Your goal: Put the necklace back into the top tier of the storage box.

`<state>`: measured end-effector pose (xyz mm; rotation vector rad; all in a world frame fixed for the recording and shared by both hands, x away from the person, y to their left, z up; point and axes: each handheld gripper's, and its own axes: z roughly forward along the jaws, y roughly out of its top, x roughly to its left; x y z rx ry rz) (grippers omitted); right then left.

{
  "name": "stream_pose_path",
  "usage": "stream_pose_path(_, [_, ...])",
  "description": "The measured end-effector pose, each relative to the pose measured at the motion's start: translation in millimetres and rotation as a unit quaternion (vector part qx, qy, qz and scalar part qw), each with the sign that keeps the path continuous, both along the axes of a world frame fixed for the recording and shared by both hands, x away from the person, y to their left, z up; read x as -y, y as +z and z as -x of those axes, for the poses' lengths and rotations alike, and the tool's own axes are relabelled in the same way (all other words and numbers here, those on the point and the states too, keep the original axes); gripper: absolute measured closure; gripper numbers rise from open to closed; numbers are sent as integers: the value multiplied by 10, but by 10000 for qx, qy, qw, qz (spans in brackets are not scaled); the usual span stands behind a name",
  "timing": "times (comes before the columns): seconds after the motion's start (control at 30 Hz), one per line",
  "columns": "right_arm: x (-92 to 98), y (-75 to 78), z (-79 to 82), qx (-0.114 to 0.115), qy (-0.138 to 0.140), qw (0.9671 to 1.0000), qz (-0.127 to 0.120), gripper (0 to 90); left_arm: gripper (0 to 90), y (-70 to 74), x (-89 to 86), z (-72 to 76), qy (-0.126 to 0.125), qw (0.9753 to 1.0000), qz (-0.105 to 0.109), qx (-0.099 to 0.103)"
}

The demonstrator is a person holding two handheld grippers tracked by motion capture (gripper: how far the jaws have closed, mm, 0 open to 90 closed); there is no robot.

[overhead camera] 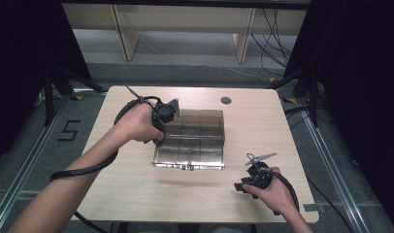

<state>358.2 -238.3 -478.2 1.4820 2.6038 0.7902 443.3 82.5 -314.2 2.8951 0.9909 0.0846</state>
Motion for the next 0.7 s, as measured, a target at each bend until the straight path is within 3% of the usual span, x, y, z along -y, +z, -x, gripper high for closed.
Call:
stream_pose_path(0.63, [2, 4, 6, -23, 11, 10000, -12, 581, 796, -60, 87, -20, -82, 10000, 0, -42])
stream_pose_path(0.67, [3, 5, 6, -23, 10, 10000, -12, 581, 796, -71, 98, -6, 35, 9999, 33, -95])
stream_pose_path(0.7, [3, 5, 6, -21, 10, 10000, -12, 581, 796, -75, 94, -27, -113, 9999, -1, -39])
